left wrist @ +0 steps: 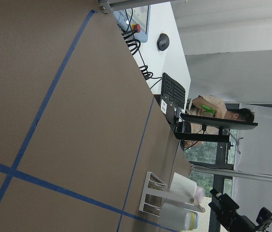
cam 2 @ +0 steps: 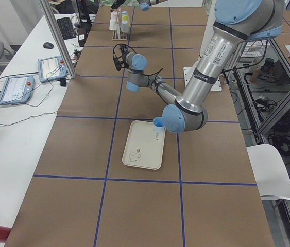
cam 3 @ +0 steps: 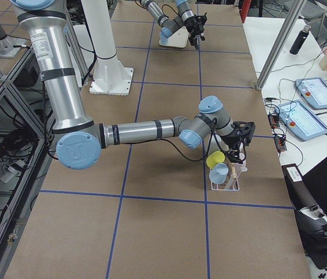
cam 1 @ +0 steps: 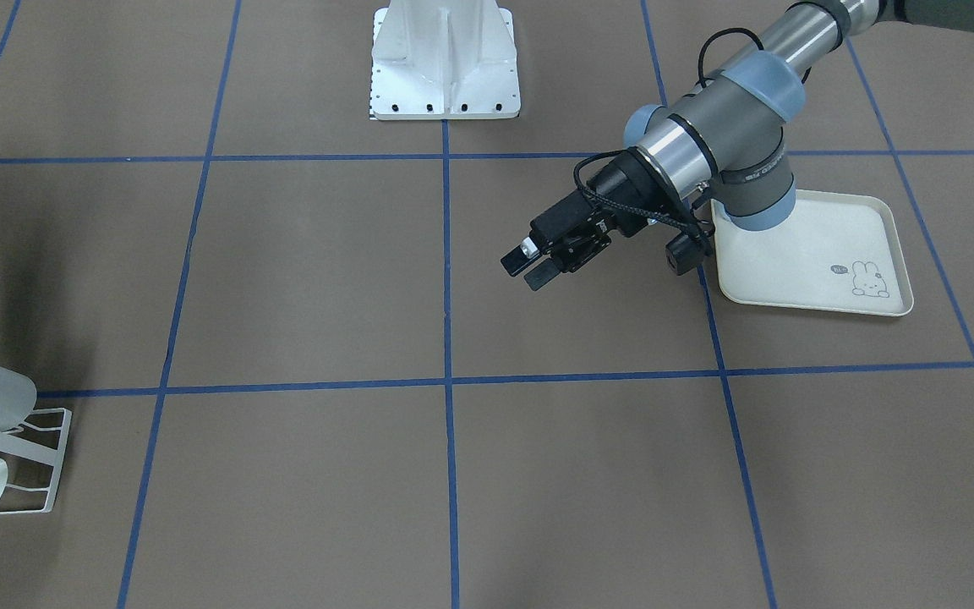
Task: Transfer IKEA cup to right arm and place on rack
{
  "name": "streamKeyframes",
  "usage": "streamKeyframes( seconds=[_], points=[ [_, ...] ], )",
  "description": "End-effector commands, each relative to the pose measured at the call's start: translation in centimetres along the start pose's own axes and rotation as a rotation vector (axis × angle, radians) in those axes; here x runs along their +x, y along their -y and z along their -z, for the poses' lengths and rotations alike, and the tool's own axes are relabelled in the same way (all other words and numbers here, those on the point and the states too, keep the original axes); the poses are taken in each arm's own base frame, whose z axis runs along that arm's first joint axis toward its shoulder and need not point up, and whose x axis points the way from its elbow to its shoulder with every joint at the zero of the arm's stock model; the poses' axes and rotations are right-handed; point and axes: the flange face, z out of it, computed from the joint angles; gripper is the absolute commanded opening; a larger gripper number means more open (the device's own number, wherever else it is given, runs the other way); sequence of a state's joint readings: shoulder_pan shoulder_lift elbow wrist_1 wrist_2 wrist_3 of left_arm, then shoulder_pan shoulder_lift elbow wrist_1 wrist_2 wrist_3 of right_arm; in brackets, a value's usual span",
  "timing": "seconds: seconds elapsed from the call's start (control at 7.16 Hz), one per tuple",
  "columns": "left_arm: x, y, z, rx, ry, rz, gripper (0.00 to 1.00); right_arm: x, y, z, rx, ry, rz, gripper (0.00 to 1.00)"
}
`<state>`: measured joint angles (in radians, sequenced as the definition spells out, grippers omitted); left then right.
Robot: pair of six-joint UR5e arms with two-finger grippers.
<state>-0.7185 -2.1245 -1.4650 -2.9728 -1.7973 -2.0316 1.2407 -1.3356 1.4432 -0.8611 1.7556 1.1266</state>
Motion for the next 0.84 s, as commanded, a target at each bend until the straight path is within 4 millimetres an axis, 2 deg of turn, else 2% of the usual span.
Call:
streamKeyframes(
  seconds=[0.0,0.14,0.28,0.42,0.56,0.7],
  points=[
    [1.0,2.8,1.5,0.043,-0.002,-0.064,0.99,-1.2,0.3,0.3,0.005,0.017,0.006,1.0],
    [0.7,5.1,2.0,0.078,0.088,-0.145,0.99,-2.2,0.6,0.7,0.001,0.033,0.008,1.0],
    [-0.7,7.0,2.8,0.083,0.194,-0.268,0.99,-3.0,0.5,1.3,-0.015,0.06,0.012,1.0],
    [-3.6,9.2,4.7,0.11,0.279,-0.373,0.99,-4.5,0.3,3.0,-0.053,0.116,0.02,1.0],
    [-5.8,12.9,7.9,0.14,0.395,-0.456,0.99,-5.6,0.0,4.4,-0.073,0.157,0.024,1.0],
    [-7.2,15.9,11.2,0.116,0.499,-0.549,0.99,-6.6,-0.9,5.5,-0.081,0.187,0.032,1.0]
  ],
)
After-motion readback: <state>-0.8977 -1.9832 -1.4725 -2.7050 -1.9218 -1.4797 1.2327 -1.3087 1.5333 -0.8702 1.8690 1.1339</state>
